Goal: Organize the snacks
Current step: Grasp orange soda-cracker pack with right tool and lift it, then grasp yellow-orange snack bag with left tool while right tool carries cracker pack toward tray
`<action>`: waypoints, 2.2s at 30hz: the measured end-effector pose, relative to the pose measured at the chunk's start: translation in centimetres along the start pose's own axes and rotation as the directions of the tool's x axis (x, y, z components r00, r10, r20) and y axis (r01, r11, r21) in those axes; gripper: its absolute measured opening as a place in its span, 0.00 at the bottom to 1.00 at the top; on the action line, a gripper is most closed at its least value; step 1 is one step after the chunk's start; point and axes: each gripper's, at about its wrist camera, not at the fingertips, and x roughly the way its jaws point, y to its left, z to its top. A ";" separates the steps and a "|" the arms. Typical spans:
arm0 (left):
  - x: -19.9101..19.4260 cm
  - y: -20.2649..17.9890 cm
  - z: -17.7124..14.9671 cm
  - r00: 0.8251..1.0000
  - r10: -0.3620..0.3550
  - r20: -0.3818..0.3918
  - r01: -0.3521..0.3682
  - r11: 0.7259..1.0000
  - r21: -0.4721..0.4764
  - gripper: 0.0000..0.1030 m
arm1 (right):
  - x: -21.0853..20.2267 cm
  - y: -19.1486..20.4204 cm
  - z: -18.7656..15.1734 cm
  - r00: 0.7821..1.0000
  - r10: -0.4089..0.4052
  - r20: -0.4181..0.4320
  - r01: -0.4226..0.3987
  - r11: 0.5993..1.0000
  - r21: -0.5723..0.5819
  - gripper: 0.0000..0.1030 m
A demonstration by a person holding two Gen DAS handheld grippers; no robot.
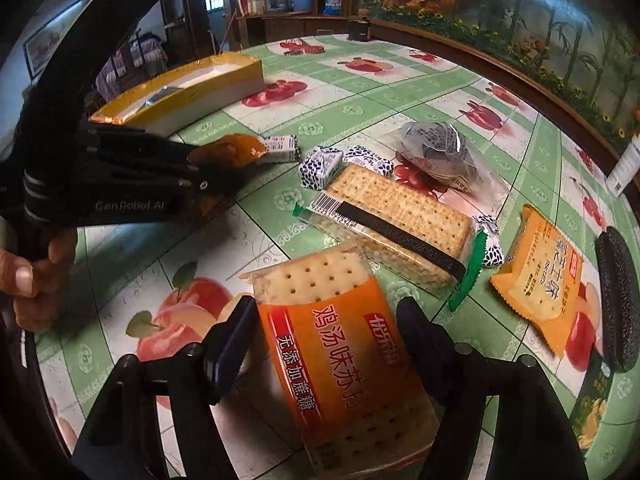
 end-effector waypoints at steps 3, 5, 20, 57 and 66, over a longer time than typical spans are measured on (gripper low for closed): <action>-0.7 0.7 -0.8 0.999 -0.047 0.001 0.047 0.999 -0.015 0.35 | -0.6 -0.8 -0.3 1.000 0.008 0.012 -0.009 0.996 0.089 0.55; -1.0 1.2 -1.1 0.998 -0.070 0.002 0.070 0.997 -0.031 0.34 | -1.1 -1.4 -0.6 0.999 0.035 0.031 -0.040 0.986 0.160 0.54; -5.6 2.3 -3.0 0.995 -0.032 0.094 0.034 0.999 -0.020 0.33 | -5.4 -0.2 -1.1 0.965 0.151 0.214 -0.216 0.921 0.325 0.53; -10.8 7.6 -4.0 0.973 0.097 0.207 -0.078 0.992 -0.099 0.34 | -4.2 7.4 2.3 0.983 0.046 0.175 -0.090 0.963 0.254 0.53; -11.2 11.6 -4.2 0.963 0.166 0.214 -0.132 0.977 -0.165 0.34 | -3.0 11.7 6.0 0.971 0.129 0.203 -0.164 0.972 0.166 0.53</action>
